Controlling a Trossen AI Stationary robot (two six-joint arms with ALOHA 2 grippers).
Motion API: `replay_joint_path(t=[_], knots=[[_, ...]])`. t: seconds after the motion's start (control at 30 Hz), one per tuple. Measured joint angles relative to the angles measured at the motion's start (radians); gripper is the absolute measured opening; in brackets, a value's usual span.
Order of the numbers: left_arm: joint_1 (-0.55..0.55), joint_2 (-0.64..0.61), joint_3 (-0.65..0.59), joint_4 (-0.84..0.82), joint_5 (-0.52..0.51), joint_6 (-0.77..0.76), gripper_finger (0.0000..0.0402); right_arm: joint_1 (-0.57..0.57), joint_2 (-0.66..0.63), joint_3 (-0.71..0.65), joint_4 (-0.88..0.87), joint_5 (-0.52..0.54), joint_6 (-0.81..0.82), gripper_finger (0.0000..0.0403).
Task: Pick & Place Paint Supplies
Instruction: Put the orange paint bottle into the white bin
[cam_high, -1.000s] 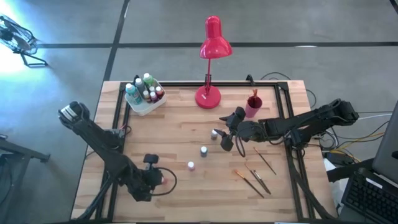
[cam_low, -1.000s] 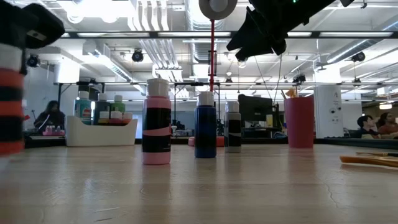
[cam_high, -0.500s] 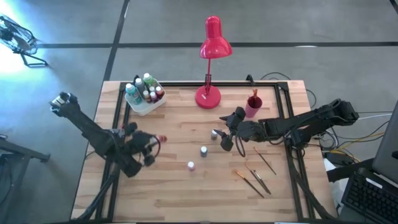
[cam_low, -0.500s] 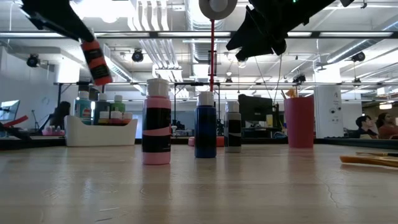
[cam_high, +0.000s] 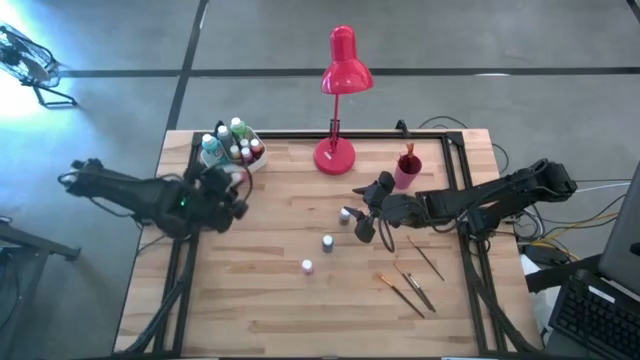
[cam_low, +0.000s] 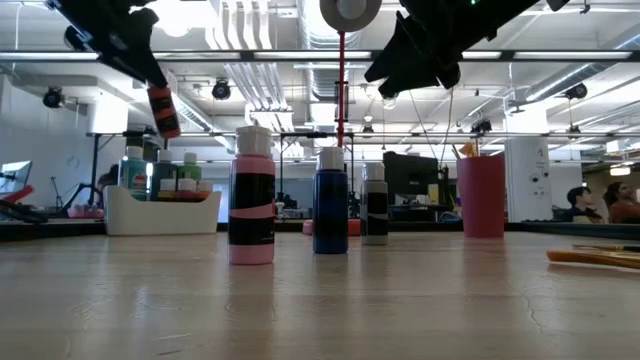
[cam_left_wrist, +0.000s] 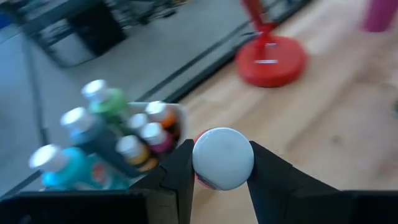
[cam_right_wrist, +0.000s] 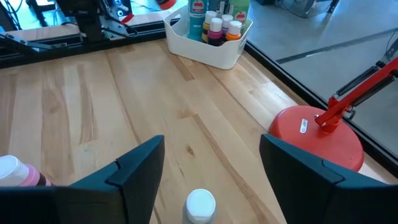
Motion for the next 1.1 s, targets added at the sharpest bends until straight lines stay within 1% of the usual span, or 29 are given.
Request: replay_joint_path(t=[0.1,0.23,0.33,0.47,0.63,0.73,0.93,1.0,1.1], knots=[[0.104,-0.020,-0.011,-0.002,0.012,0.041,0.0119,0.000,0.000,0.000,0.000,0.000,0.000,0.0253],[0.245,-0.029,-0.018,0.002,0.066,0.104,0.0119,0.000,0.000,0.000,0.000,0.000,0.000,0.0248],[0.347,-0.033,-0.038,0.036,0.107,0.167,0.0119,0.000,0.000,0.000,0.000,0.000,0.000,0.0247],[0.481,-0.033,-0.076,0.105,0.183,0.269,0.0119,0.000,0.000,0.000,0.000,0.000,0.000,0.0257],[0.652,-0.033,-0.133,0.233,0.293,0.407,0.0119,0.000,0.000,0.000,0.000,0.000,0.000,0.0273],[0.740,-0.033,-0.175,0.310,0.327,0.456,0.0119,0.000,0.000,-0.001,0.000,0.000,0.000,0.0281],[0.852,-0.035,-0.255,0.441,0.381,0.507,0.0119,0.000,0.000,-0.004,-0.002,0.000,0.000,0.0294],[0.876,-0.034,-0.276,0.465,0.404,0.514,0.0119,0.000,0.000,-0.005,-0.002,0.000,0.000,0.0297],[0.901,-0.034,-0.300,0.476,0.408,0.514,0.0119,0.000,0.000,-0.006,-0.002,0.000,0.000,0.0300]])
